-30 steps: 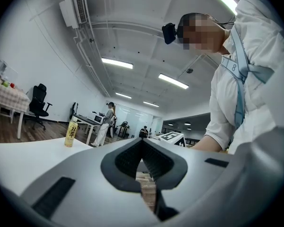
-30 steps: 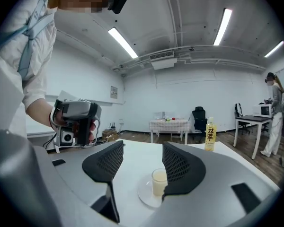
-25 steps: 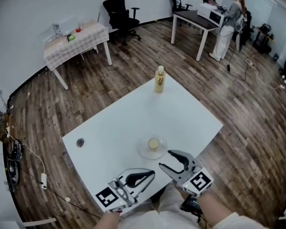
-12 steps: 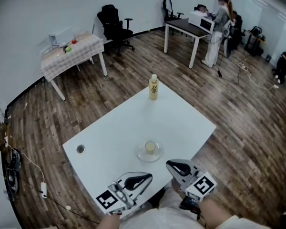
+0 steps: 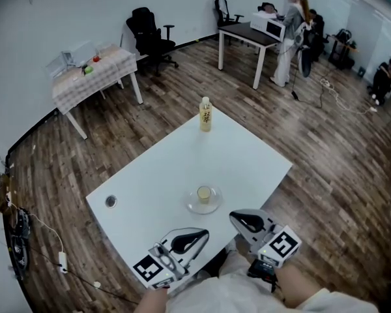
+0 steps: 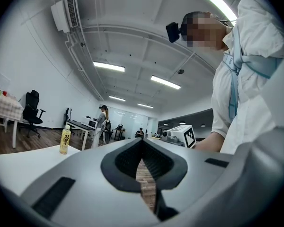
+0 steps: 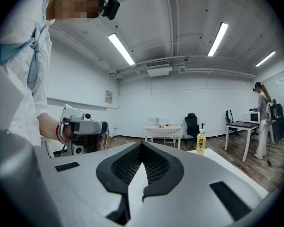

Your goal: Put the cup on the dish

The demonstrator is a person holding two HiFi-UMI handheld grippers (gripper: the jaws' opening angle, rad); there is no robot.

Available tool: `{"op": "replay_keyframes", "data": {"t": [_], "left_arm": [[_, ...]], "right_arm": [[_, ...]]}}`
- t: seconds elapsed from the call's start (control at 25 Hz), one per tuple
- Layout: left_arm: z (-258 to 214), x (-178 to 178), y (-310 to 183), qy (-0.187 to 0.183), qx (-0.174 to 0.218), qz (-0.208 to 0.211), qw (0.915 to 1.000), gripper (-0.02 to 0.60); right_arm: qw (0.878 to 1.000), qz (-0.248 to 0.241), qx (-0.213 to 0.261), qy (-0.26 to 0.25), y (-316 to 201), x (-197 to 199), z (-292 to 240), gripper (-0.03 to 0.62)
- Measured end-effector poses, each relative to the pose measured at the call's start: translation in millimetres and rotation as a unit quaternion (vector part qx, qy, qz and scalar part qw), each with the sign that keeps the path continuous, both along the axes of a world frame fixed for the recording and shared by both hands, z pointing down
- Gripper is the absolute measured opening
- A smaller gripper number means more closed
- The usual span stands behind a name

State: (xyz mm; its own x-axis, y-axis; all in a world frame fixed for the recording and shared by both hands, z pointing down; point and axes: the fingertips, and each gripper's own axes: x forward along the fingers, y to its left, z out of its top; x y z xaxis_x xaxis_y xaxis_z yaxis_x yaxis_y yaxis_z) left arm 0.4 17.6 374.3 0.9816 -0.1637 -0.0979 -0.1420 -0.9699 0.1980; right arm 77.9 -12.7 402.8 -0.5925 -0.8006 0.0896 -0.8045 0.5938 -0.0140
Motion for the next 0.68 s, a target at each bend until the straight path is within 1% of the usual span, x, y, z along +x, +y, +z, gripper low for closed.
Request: {"op": "replay_keyframes", "data": {"t": [0.2, 0.4, 0.52, 0.68], "left_arm": [[0.6, 1.2, 0.7, 0.001, 0.0, 0.0, 1.0, 0.002], [0.4, 2.5, 6.8, 0.003, -0.006, 0.002, 1.0, 0.002], [-7.3, 4.3, -0.9, 0.008, 0.01, -0.002, 0.9999, 0.002], [-9.9, 6.6, -10.6, 0.009, 0.01, -0.005, 0.9999, 0.002]], "right_arm": [[1.0, 0.0, 0.001, -0.006, 3.1, 1.9, -3.8, 0.031], [1.0, -0.003, -0.001, 0.006, 11.0, 3.4, -6.0, 0.031], [1.0, -0.008, 0.008, 0.005, 3.4, 5.4, -14.4, 0.031], [1.0, -0.007, 0.004, -0.004, -6.3, 8.1, -16.0, 0.031]]}}
